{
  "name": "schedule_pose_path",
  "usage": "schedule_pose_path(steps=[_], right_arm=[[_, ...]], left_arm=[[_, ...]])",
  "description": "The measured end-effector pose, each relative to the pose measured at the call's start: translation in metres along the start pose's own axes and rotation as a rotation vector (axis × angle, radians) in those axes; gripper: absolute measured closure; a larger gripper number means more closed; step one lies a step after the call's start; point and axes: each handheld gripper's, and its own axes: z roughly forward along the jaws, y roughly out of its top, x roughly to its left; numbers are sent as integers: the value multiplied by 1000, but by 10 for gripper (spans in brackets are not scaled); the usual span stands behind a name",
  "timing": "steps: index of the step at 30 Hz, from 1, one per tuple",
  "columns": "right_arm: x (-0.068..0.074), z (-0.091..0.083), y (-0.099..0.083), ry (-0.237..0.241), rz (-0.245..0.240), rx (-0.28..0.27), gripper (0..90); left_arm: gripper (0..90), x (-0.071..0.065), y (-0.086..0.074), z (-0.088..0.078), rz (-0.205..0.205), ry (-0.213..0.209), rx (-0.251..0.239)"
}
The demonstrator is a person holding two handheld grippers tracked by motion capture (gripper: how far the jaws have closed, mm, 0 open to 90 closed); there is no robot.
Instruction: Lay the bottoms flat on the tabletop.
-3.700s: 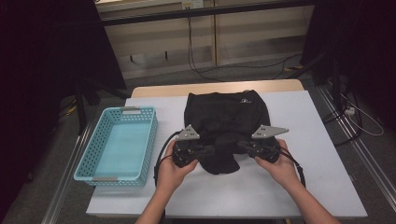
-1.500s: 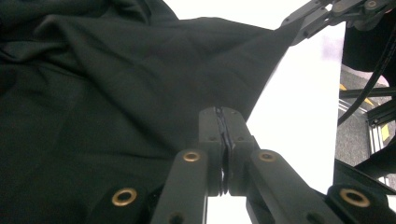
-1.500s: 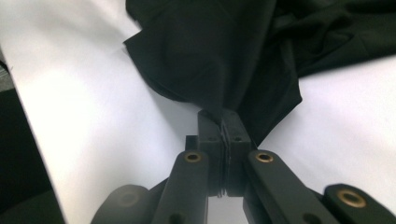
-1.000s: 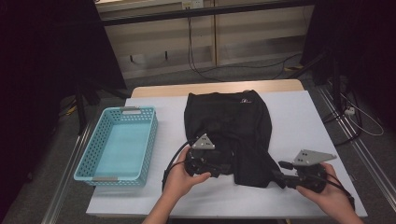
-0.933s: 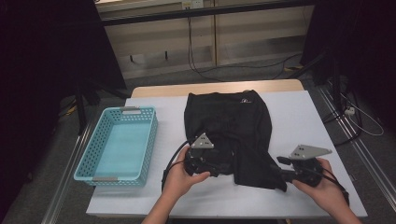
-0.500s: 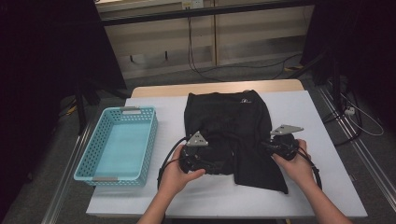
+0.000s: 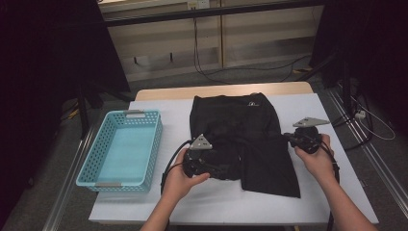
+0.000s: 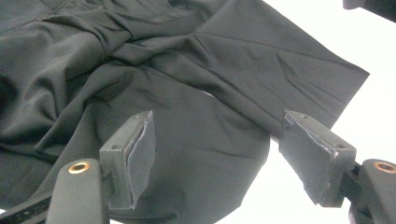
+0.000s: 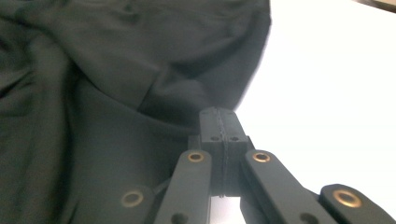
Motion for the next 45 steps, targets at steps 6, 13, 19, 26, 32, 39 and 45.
schedule_pose_path(steps=[6,13,19,26,32,39,45], right_arm=[[-12,4,-9,-49,10,40,900],[-18,7,-16,-64,22,37,879],[-9,3,-17,-44,19,32,692],[10,-6,-28,16,21,57,562],[9,-20,-36,-34,15,93,560],[12,-28,-54,67,58,130,730],[9,-27,-52,97,61,127,900]], left_arm=[[275,-1,1,2,4,-8,3],[275,0,1,1,-2,-9,-3],[271,1,0,-1,-9,-3,-7],[249,2,0,-4,-7,5,-3],[245,2,0,-6,-10,5,-7],[245,1,0,-4,-9,5,-8],[246,-1,3,-3,4,4,-9]])
